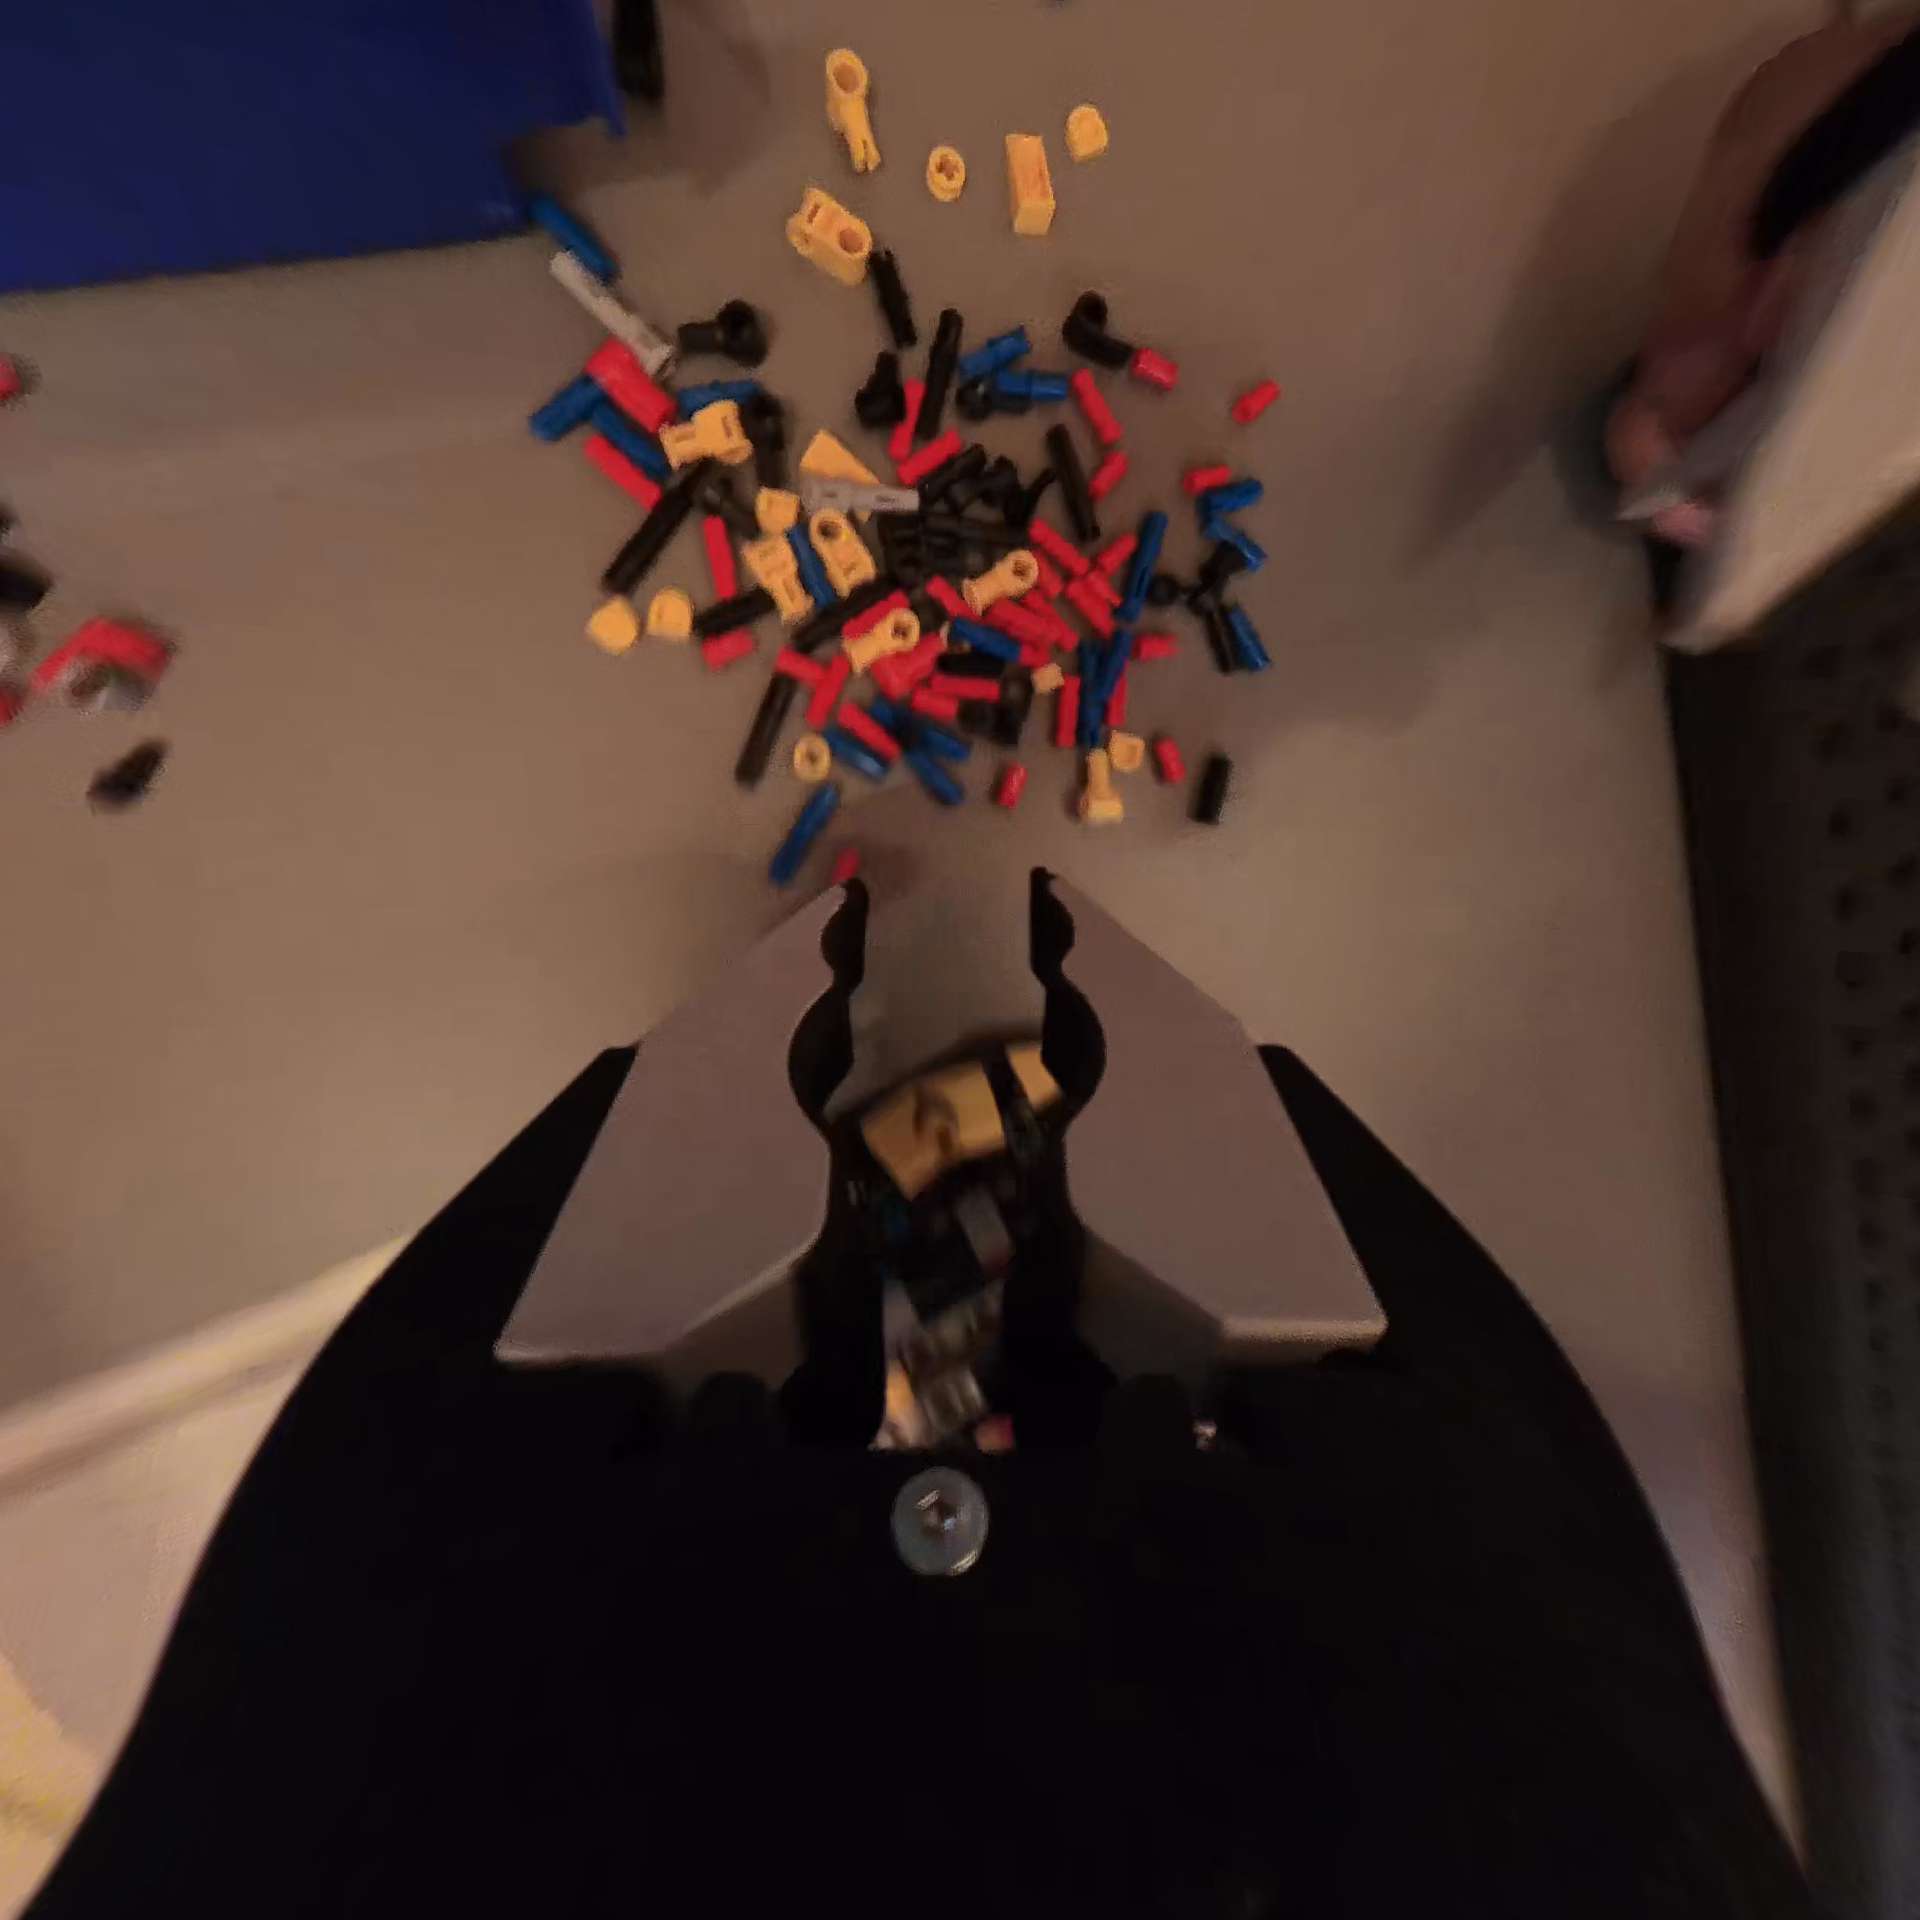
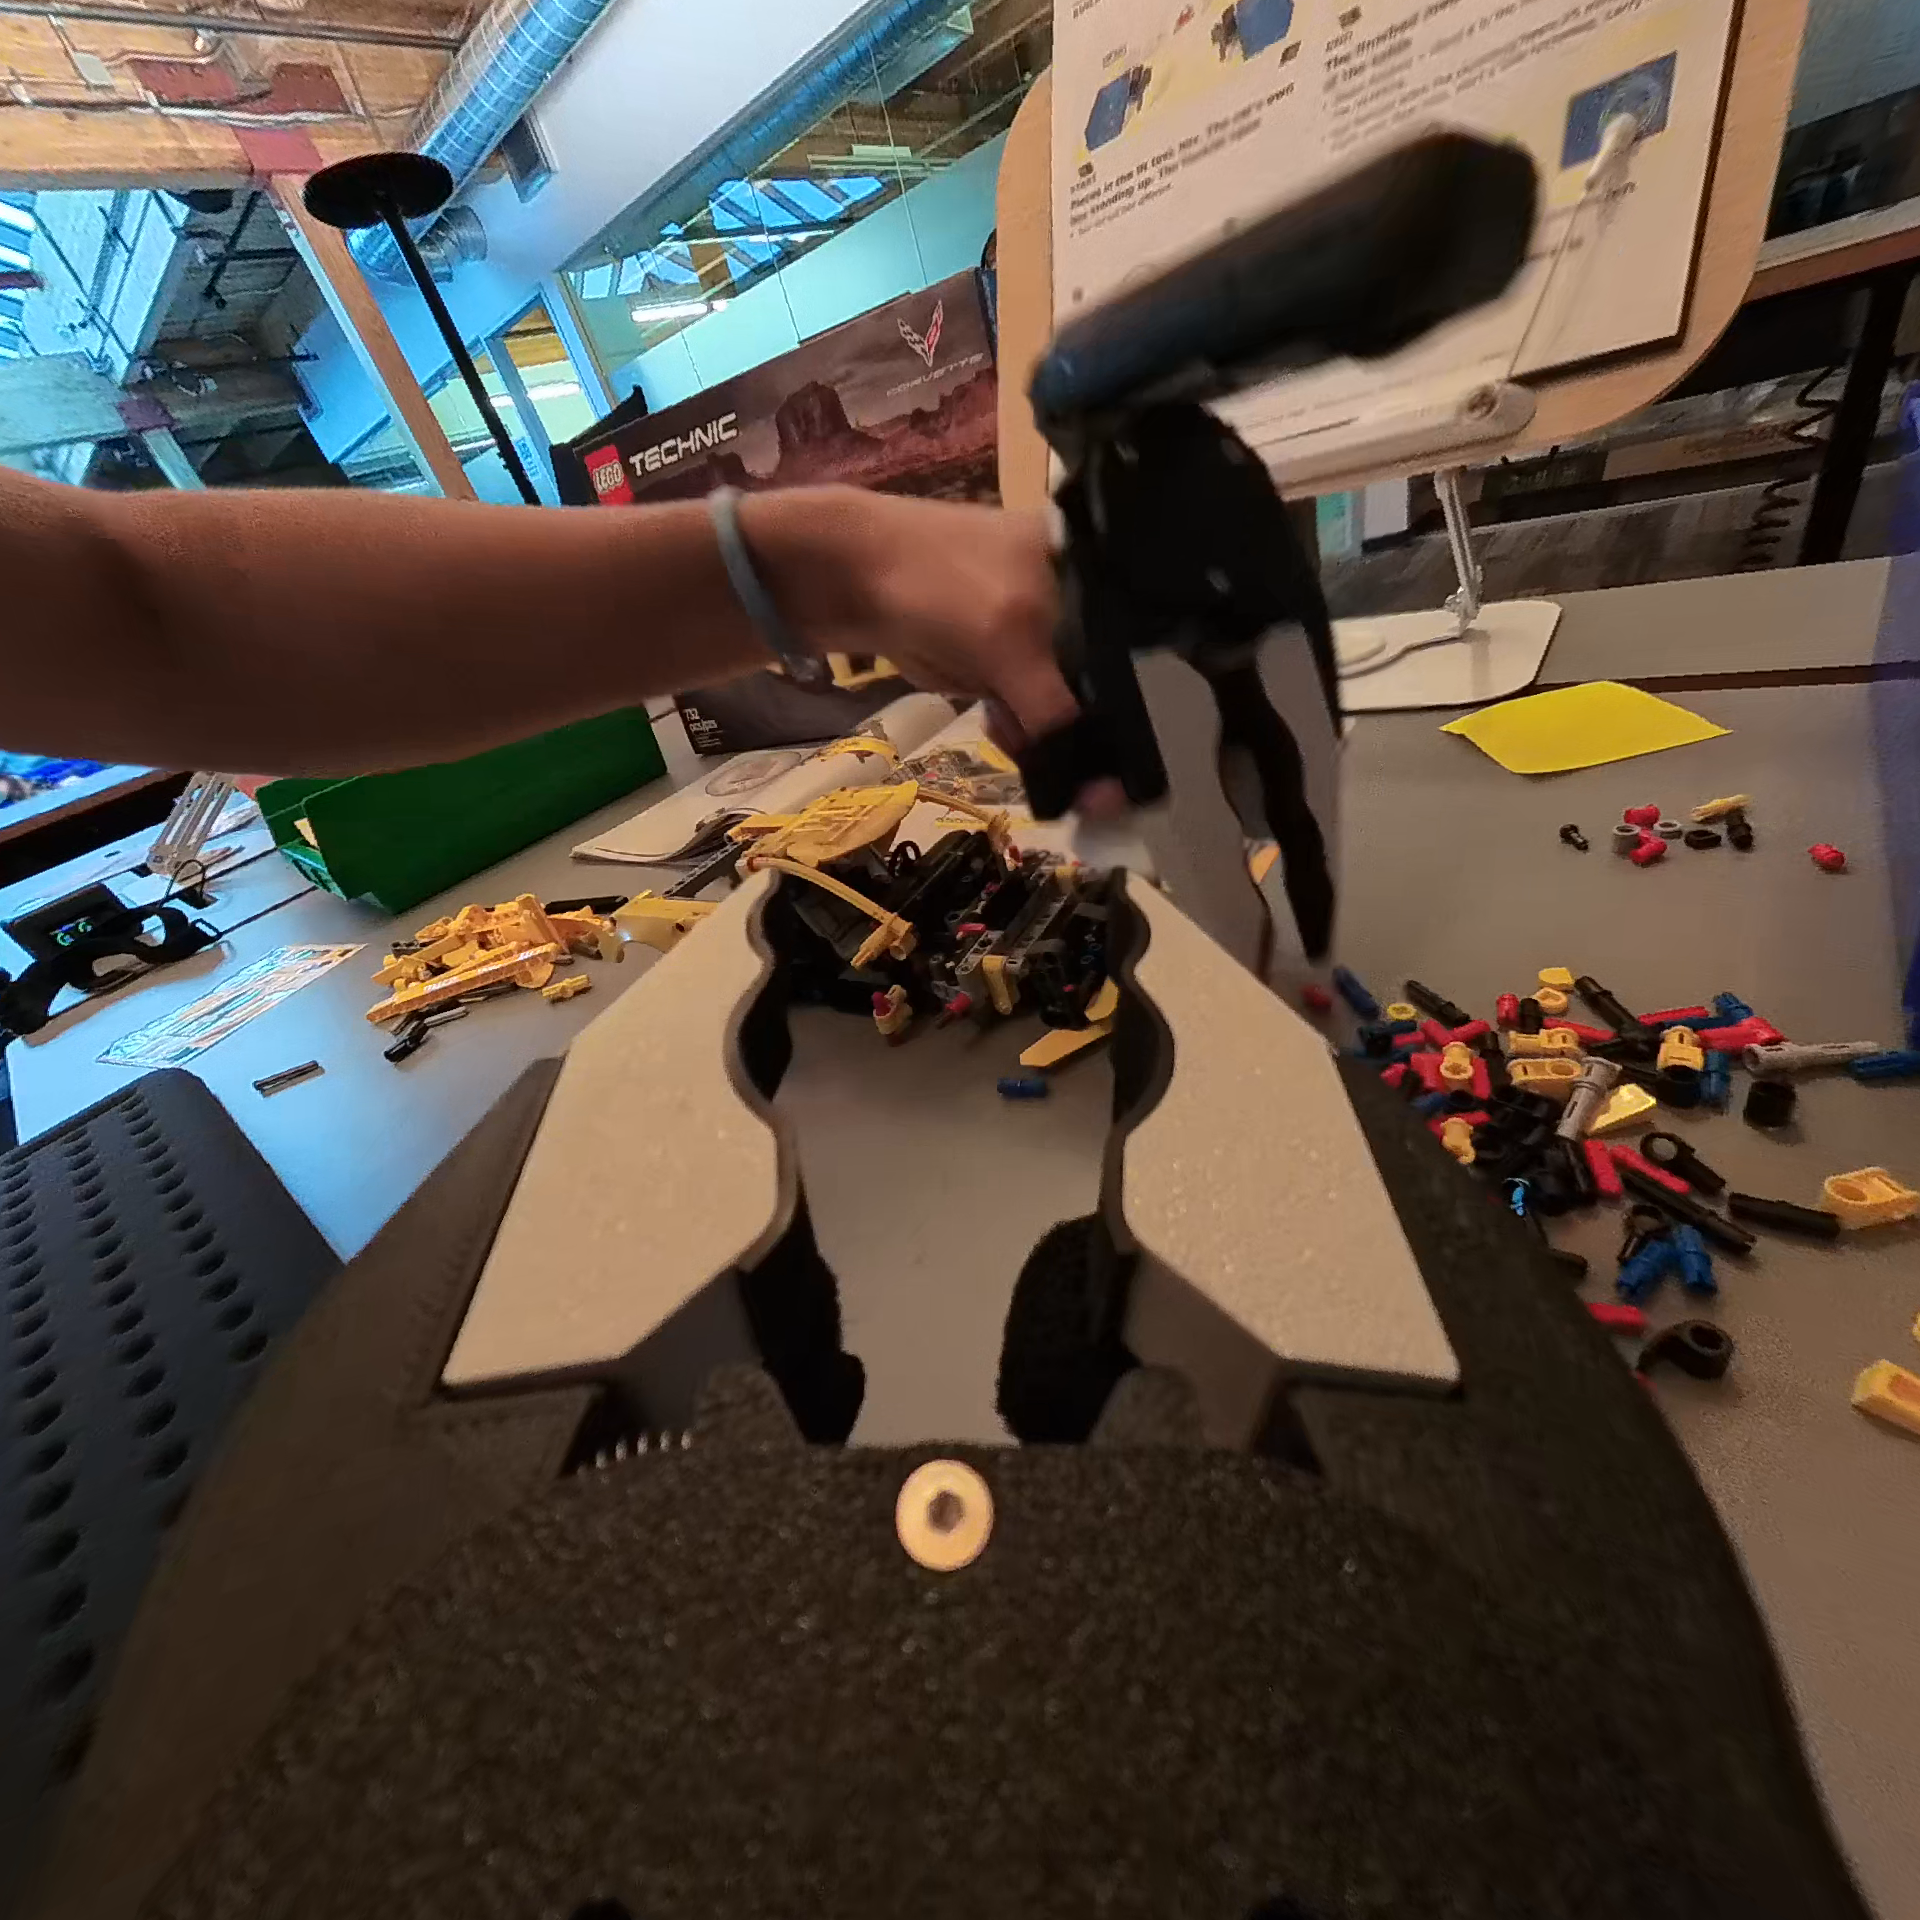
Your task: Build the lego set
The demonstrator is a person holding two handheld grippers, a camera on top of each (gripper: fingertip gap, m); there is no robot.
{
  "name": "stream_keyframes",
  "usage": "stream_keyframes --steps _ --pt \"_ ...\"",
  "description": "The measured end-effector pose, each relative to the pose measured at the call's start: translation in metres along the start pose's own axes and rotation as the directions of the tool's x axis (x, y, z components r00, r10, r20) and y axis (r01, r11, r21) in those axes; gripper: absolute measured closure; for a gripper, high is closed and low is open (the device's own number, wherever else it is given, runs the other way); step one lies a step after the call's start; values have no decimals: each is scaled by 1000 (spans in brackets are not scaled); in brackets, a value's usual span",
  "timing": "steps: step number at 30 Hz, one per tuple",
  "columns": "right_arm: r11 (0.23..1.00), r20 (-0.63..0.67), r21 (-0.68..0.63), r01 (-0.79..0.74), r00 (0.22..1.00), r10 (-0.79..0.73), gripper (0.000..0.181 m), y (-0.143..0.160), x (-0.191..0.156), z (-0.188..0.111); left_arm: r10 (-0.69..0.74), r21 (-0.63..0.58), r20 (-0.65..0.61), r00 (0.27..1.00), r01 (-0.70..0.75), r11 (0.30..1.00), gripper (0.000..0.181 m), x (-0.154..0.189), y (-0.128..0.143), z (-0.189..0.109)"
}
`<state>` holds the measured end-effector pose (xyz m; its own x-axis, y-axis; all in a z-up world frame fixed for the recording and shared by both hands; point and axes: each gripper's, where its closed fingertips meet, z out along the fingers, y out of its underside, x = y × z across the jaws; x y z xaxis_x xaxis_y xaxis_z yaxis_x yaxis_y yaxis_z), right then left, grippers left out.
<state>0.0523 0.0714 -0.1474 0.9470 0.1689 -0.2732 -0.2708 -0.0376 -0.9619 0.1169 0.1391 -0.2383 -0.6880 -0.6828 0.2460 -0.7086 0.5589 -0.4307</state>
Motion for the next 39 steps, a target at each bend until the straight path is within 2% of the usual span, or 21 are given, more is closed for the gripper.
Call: stream_keyframes --steps 3,5,6,8,11,16,20,23,26,32,35,37,39 --pt "996 24 -93 0 1000 2 119 13 0 7 -129 172 48 991 119 978 143 11 20 -66" --pt "965 61 -261 20 998 -4 119 38 0 18 -202 253 130 971 164 953 138 25 55 -104" --pt "932 64 -361 41 998 -19 119 56 3 22 -222 250 190 956 172 953 133 33 80 -113" --pt "848 37 -525 76 997 -66 117 84 14 29 -246 210 279 928 191 959 117 51 124 -114" --pt "788 59 -602 129 991 -117 131 97 19 44 -285 195 290 913 236 952 93 71 149 -101" --pt "675 55 -704 220 965 -257 142 113 25 56 -268 166 339 902 223 961 81 74 154 -90" --pt "665 34 -698 266 940 -341 167 113 24 59 -253 139 424 870 213 967 83 71 156 -87" --pt "643 -11 -708 293 906 -424 167 108 40 50 -237 120 496 835 205 972 89 72 160 -85" --pt "612 -60 -737 287 874 -482 167 99 68 33 -261 156 518 815 211 965 92 84 163 -83" --pt "650 -118 -736 187 911 -395 167 92 95 22 -342 275 530 776 224 935 95 115 161 -77" --pt "684 -131 -708 176 919 -372 155 81 93 28 -381 318 539 752 237 918 97 125 163 -80" --pt "739 -112 -649 181 938 -328 148 69 78 41 -482 434 503 717 273 859 97 137 165 -96" --pt "802 -59 -572 171 967 -248 145 61 55 57 -609 565 438 661 325 759 97 159 175 -114"
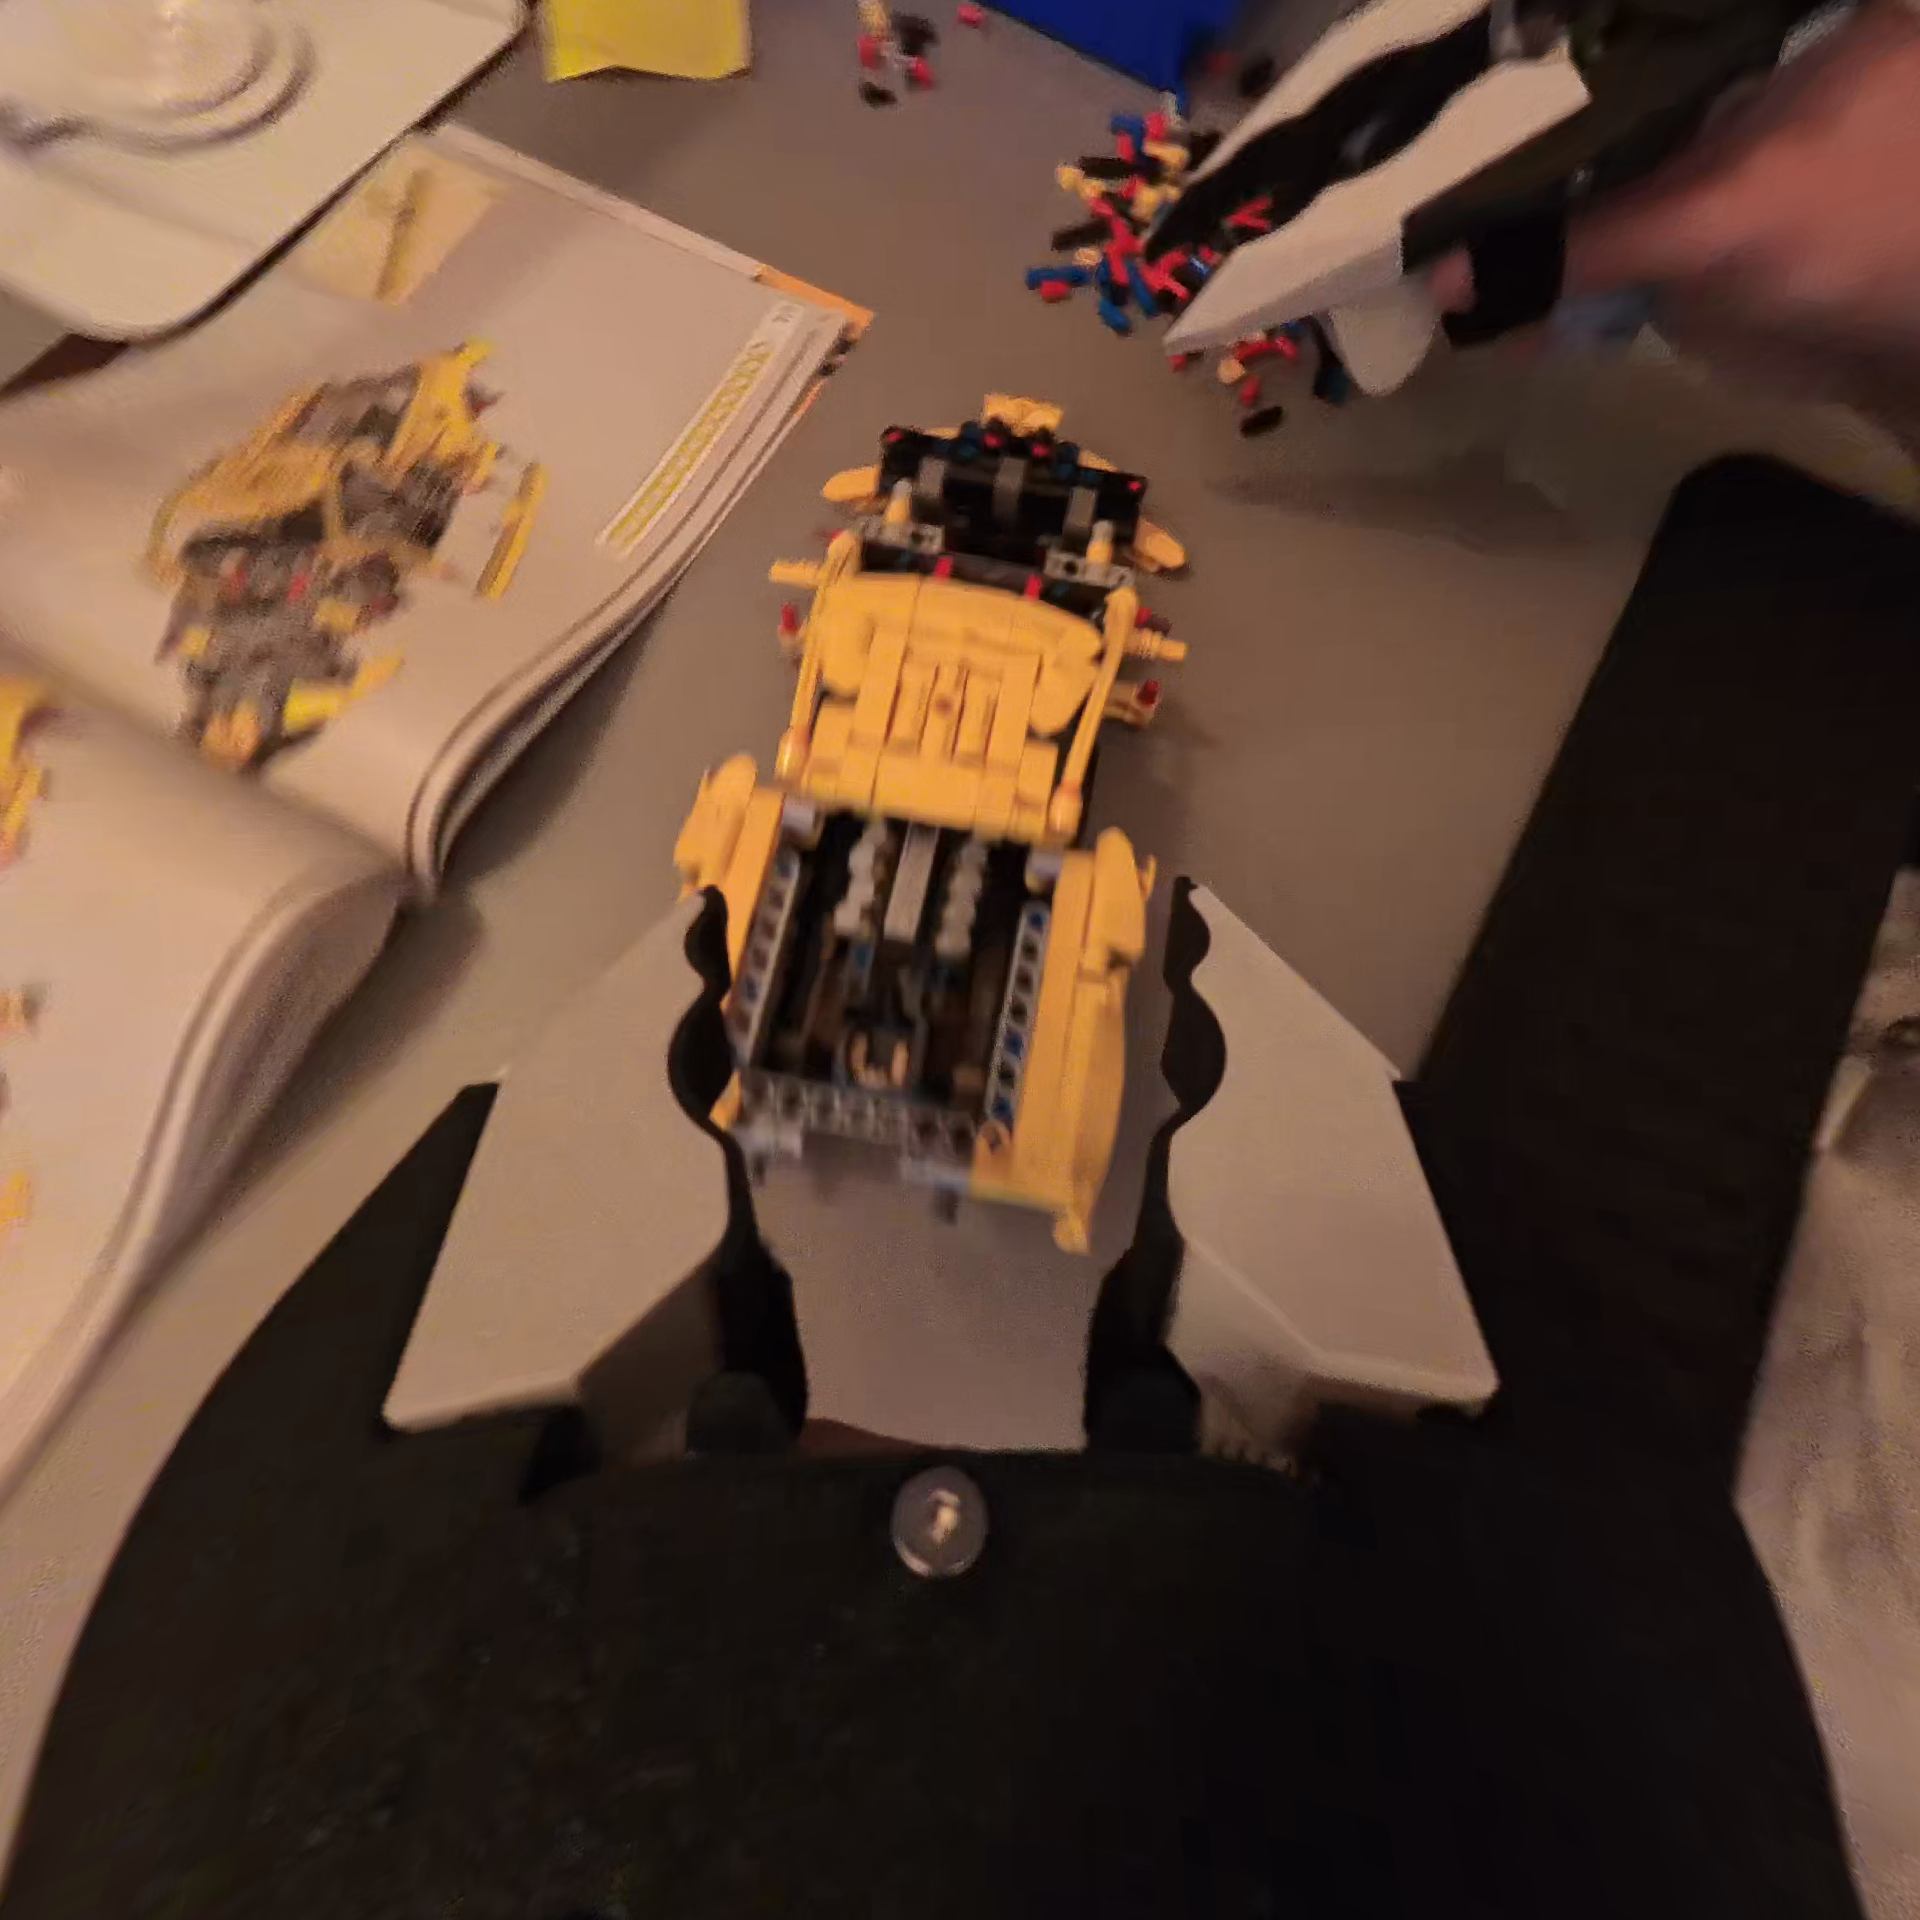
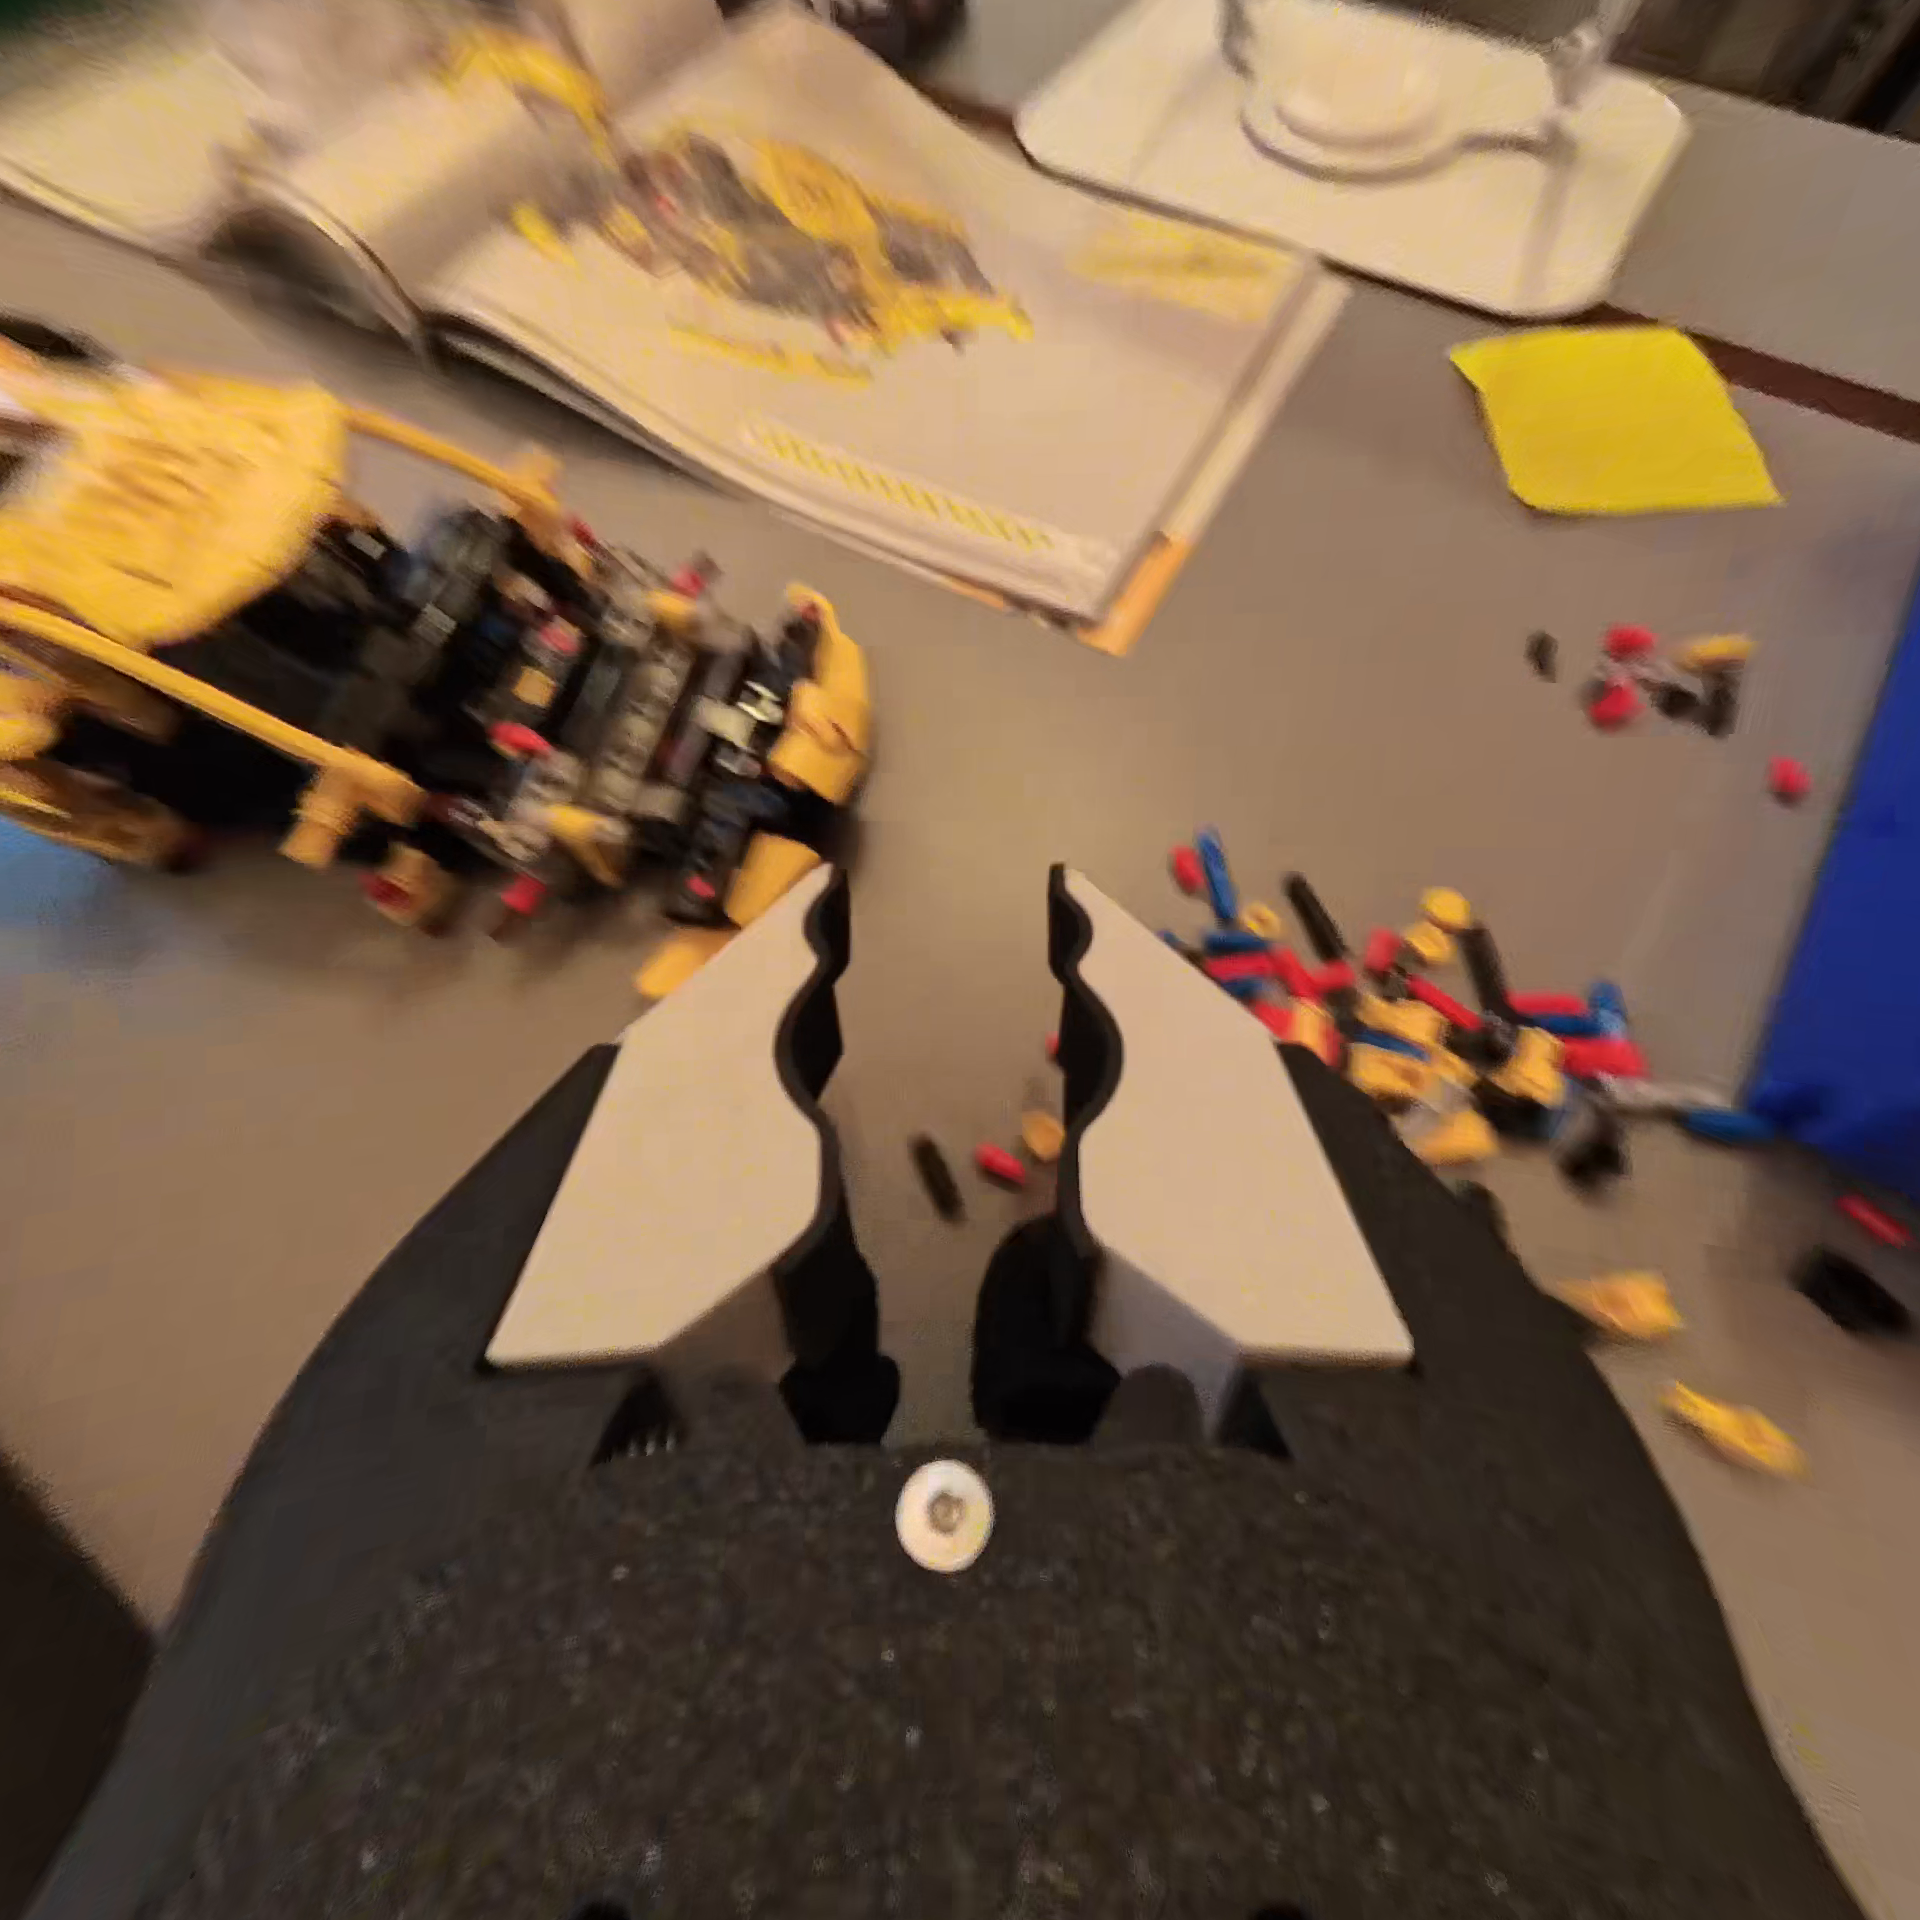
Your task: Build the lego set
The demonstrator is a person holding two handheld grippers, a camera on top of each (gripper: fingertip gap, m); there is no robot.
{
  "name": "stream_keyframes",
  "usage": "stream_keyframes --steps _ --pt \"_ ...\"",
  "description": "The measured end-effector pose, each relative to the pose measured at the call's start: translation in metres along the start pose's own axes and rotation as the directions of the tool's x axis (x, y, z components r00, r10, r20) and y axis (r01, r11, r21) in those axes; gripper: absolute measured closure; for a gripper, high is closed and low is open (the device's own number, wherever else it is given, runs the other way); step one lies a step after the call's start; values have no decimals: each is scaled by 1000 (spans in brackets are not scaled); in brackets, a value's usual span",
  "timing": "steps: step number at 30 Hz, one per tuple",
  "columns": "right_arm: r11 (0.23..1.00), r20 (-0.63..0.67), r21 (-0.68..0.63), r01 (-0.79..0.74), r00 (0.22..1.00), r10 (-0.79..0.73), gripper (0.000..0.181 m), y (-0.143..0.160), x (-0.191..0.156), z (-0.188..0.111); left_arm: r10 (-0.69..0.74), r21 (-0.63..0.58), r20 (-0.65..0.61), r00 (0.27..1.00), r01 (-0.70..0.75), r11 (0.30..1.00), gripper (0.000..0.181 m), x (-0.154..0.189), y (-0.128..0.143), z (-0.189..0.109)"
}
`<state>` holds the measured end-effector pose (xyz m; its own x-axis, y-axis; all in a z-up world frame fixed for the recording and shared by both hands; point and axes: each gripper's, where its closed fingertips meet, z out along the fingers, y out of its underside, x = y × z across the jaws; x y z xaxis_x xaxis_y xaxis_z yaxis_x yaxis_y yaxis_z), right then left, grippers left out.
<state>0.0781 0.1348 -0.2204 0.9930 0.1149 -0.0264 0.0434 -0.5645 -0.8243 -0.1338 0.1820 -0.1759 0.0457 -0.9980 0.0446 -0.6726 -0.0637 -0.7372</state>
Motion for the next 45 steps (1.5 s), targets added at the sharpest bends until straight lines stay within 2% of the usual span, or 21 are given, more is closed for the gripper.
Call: stream_keyframes --steps 3,5,7,9,11,19,22,25,27,29,31,33,34,37,39,43,45 --pt "997 163 41 -70 985 63 131 -14 -31 18 -162 -2 91 983 163 987 97 8 41 -27" --pt "997 220 -7 -77 972 77 124 -11 -40 33 -229 6 159 960 231 973 100 18 62 -27" --pt "995 268 -59 -74 959 88 126 -6 -47 43 -279 12 218 935 283 959 108 23 72 -20" --pt "993 280 -98 -68 955 93 130 -2 -48 49 -274 13 299 914 284 959 126 21 75 -12" --pt "994 280 -92 -56 957 80 130 -1 -49 50 -252 9 353 901 266 964 129 16 75 -6" --pt "990 228 -67 -123 964 135 130 1 -39 47 -197 -5 398 896 217 976 129 -3 67 14" --pt "986 250 -68 -154 954 166 129 2 -44 48 -223 33 417 881 231 972 128 -11 69 11" --pt "990 273 -83 -111 953 130 128 0 -54 51 -220 51 454 863 221 974 129 -24 74 3" --pt "997 272 -73 -38 961 56 127 -4 -50 43 -234 70 423 875 226 972 128 -22 74 -2" --pt "998 191 49 -47 981 37 133 -25 -23 23 -276 162 360 891 232 959 129 -15 64 -12" --pt "988 116 152 22 992 -40 143 -41 6 5 -287 233 279 916 226 946 129 -10 56 -24" --pt "988 52 31 149 987 -151 140 -26 33 12 -281 272 206 937 221 937 129 -14 51 -34" --pt "983 53 -39 180 983 -178 136 -18 41 18 -278 289 171 945 222 931 129 -19 48 -39" --pt "963 99 -132 236 969 -224 138 -9 49 35 -294 354 94 951 244 903 129 -39 39 -55" --pt "942 109 -182 282 958 -265 151 -6 52 43 -322 395 52 945 277 876 129 -50 41 -65" --pt "906 82 -284 314 949 -303 161 9 64 56 -386 466 59 921 316 826 129 -65 54 -87" --pt "915 87 -272 298 954 -286 178 9 64 59 -407 489 82 910 319 812 129 -67 61 -98"
